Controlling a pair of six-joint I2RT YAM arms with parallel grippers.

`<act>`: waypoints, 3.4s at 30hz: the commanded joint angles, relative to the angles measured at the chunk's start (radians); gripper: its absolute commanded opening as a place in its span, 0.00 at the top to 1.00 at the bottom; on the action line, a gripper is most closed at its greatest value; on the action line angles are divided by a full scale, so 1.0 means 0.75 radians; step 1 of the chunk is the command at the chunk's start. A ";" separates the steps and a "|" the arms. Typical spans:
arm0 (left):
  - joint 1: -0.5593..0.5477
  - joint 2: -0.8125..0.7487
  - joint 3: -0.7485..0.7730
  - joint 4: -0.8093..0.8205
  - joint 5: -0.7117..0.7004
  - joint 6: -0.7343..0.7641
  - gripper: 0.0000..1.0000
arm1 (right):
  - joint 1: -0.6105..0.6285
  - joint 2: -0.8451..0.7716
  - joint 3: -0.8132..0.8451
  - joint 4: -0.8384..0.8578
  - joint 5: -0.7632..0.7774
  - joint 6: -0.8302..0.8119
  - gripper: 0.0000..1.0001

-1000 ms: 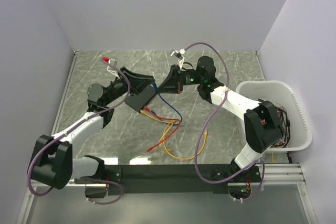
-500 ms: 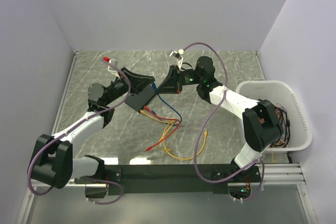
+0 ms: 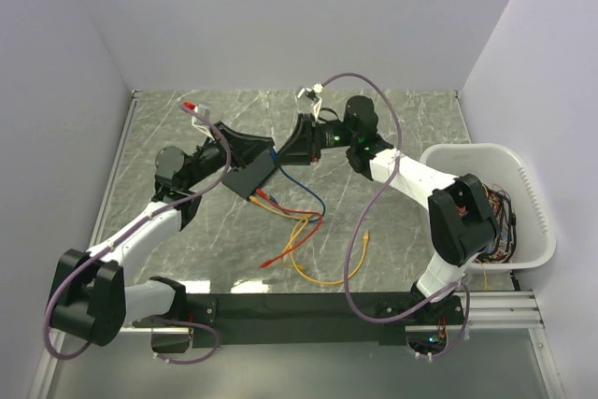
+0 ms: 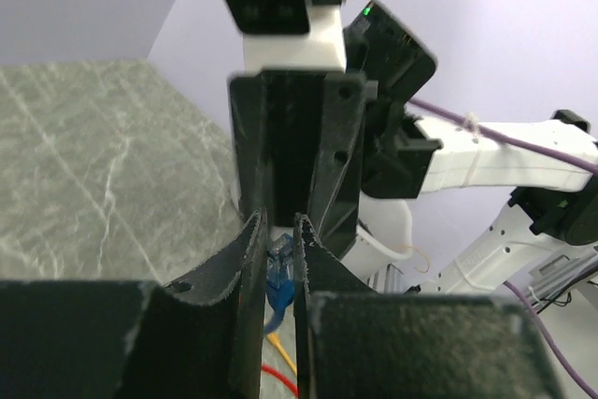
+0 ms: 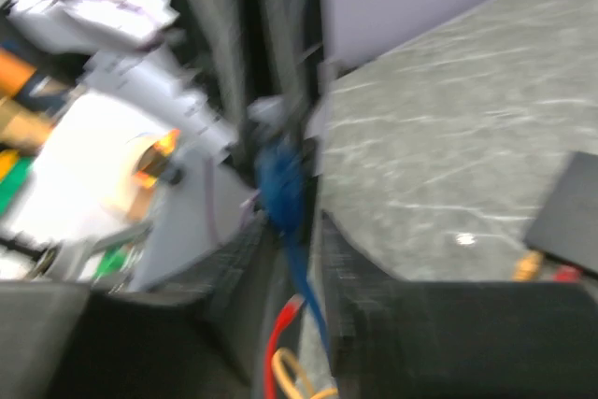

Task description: Insert the plug into the switch port

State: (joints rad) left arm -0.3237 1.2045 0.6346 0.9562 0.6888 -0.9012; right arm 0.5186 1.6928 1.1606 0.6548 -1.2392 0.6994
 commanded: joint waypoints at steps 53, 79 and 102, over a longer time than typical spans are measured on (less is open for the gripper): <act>-0.012 -0.015 0.436 -1.136 -0.501 -0.085 0.99 | 0.497 0.034 0.692 -1.384 1.842 -0.947 0.76; 0.215 -0.023 0.254 -0.899 -0.468 -0.009 0.28 | 0.397 -0.099 0.242 -1.225 1.652 -0.724 1.00; 0.376 0.697 0.256 -0.211 -0.149 0.114 0.35 | 0.253 0.490 0.539 -1.384 1.251 -0.667 1.00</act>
State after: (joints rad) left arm -0.0479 1.6730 0.7589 0.6899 0.5053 -0.8490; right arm 0.7132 2.0350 1.4906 -0.3298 -0.2756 0.1970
